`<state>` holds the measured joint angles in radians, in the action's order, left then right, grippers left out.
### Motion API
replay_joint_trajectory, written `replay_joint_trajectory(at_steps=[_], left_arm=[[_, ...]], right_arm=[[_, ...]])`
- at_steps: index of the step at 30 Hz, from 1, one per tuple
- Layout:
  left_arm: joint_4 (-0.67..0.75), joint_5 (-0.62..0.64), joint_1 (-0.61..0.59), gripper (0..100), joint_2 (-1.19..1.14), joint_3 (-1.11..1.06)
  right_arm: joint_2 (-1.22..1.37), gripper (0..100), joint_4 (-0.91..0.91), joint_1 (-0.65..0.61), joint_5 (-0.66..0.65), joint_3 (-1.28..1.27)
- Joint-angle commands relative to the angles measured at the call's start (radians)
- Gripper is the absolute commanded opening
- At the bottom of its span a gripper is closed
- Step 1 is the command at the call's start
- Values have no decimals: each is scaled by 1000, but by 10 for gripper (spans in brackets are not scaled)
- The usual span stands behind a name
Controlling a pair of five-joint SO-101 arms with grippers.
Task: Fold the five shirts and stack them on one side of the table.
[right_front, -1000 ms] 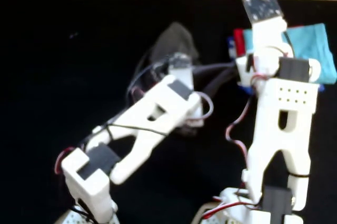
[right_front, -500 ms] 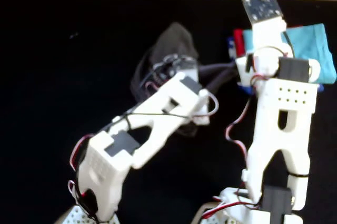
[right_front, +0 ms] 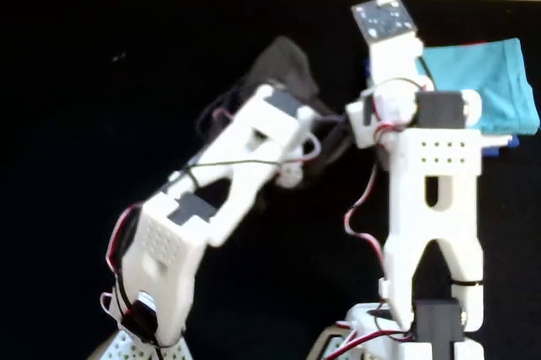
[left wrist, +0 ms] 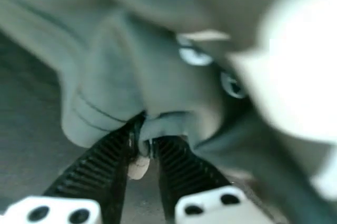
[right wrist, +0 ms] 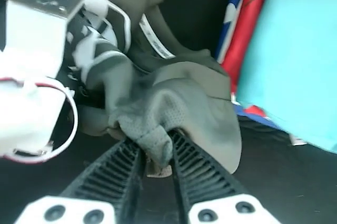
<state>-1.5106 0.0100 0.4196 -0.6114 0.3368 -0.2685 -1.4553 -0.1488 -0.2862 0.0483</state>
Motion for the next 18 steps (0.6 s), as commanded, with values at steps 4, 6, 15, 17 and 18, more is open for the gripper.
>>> replay_joint_trajectory(at_steps=[4,6,15,17,18], left_arm=[[-230,-84,-199,9,36,179],[-236,-124,-286,9,67,182],[-236,-269,-529,9,134,182],[-236,-288,-550,9,134,182],[-236,-296,-561,9,134,182]], right_arm=[[12,6,90,-53,132,-15],[38,6,90,-76,130,-82],[142,6,99,-252,87,-272],[154,6,91,-309,26,-312],[156,6,77,-332,-5,-332]])
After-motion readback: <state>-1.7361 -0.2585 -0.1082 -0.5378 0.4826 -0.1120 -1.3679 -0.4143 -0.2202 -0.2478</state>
